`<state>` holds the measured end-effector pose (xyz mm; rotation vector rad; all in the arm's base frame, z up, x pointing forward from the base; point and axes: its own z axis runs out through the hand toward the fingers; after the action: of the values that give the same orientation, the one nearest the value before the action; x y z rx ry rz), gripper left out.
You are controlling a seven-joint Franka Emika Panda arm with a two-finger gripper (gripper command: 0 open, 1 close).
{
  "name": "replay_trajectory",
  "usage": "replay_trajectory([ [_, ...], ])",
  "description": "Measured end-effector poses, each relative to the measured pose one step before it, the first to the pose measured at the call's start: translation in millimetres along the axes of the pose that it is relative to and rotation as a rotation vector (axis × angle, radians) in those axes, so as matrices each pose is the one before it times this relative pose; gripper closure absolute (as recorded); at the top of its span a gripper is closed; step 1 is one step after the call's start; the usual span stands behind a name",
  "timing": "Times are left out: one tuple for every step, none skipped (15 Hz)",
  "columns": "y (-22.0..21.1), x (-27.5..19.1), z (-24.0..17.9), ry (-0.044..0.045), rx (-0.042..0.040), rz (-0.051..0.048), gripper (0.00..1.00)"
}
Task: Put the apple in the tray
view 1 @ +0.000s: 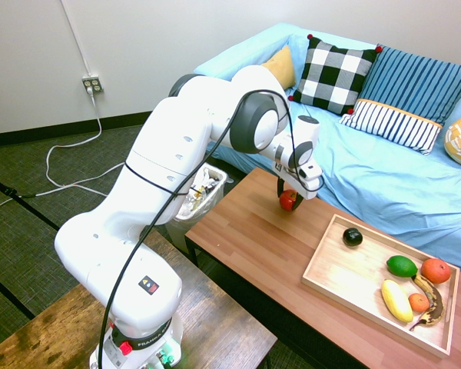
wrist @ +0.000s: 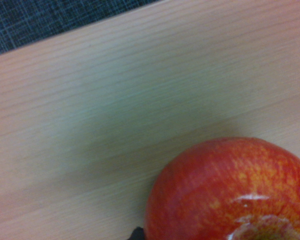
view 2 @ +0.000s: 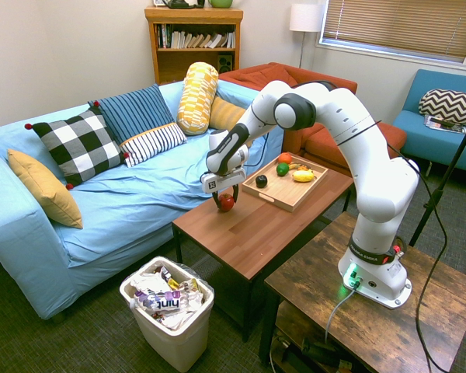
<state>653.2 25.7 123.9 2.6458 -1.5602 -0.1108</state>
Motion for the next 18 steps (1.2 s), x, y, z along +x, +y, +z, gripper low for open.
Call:
replay_trajectory([
  [-0.38,1.15,-8.39,0.00523,0.01003,0.00026,1.00],
  [1.52,2.06,-12.64,0.00805,0.01333,0.00253,1.00],
  [4.48,3.69,-18.15,0.01128,0.01613,0.00654,1.00],
  [8.37,5.79,-20.58,0.01262,0.01477,0.01254,1.00],
  [13.43,9.38,-19.55,0.01524,0.01213,0.02041,1.00],
  [18.21,14.05,-17.08,0.01817,0.01369,0.03055,1.00],
  [21.27,17.54,-13.46,0.01633,0.01264,0.03830,1.00],
  [23.10,19.61,-8.59,0.01178,0.00527,0.04105,1.00],
  [22.83,21.47,-3.56,0.00890,0.00171,0.03983,1.00],
  [21.51,21.83,0.23,0.00431,-0.00194,0.03396,1.00],
  [19.84,21.42,3.52,0.00259,-0.00441,0.03221,1.00],
  [17.53,20.43,5.58,-0.00053,-0.00707,0.02977,1.00],
  [14.37,17.75,5.99,-0.00230,-0.00865,0.02386,1.00],
  [11.06,14.51,6.89,-0.00489,-0.00938,0.02196,1.00],
  [9.00,9.99,11.34,-0.00761,-0.01731,0.01933,1.00],
  [6.37,6.61,13.82,-0.00607,-0.01637,0.01512,1.00],
  [3.96,3.96,14.35,-0.00772,-0.01310,0.00760,1.00],
  [0.71,1.94,12.77,-0.00730,-0.01226,0.00558,1.00],
])
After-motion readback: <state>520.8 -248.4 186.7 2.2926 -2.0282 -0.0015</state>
